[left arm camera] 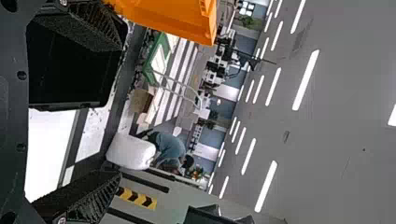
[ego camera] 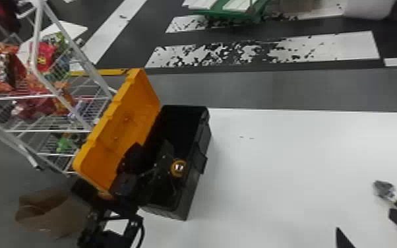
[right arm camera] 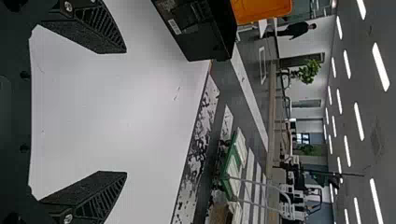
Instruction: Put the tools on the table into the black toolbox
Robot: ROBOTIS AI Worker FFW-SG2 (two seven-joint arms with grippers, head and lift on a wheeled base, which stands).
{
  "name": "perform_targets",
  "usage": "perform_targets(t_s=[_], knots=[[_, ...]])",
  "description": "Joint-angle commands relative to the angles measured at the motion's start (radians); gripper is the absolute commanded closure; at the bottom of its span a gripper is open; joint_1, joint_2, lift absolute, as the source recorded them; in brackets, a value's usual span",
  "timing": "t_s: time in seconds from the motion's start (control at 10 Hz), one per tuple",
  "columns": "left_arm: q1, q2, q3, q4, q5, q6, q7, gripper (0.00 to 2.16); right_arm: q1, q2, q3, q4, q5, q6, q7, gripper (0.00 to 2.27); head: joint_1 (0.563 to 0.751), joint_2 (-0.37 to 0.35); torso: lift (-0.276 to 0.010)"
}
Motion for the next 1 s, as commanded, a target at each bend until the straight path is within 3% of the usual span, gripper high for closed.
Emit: perform_targets(t_s=[0.0, 0.2, 0.3, 0.4, 0.6, 0.9], knots=[[0.050, -0.004, -0.032, 0.002, -0.019, -0.080, 0.021, 0.04, 0.006, 0.026, -0.056, 0.014, -0.043, -0.043, 0.009, 0.07, 0.695, 0.350, -0.039], [0.115, -0.003, -0.095, 0.004, -0.117, -0.248, 0.091, 0.04, 0.009, 0.036, -0.126, 0.060, -0.112, -0.123, 0.028, 0.08, 0.695, 0.334, -0.039], [0.139, 0.000, -0.144, 0.010, -0.202, -0.331, 0.153, 0.04, 0.010, 0.036, -0.168, 0.094, -0.152, -0.175, 0.058, 0.09, 0.695, 0.318, -0.039], [0.151, 0.003, -0.190, 0.030, -0.265, -0.396, 0.213, 0.04, 0.010, 0.036, -0.200, 0.121, -0.175, -0.206, 0.074, 0.09, 0.695, 0.281, -0.039], [0.151, 0.011, -0.262, 0.079, -0.351, -0.463, 0.283, 0.04, 0.018, 0.036, -0.260, 0.158, -0.218, -0.264, 0.099, 0.09, 0.695, 0.165, -0.039], [0.168, 0.026, -0.332, 0.131, -0.401, -0.558, 0.317, 0.04, 0.018, 0.036, -0.359, 0.187, -0.261, -0.273, 0.131, 0.10, 0.695, 0.008, -0.039]])
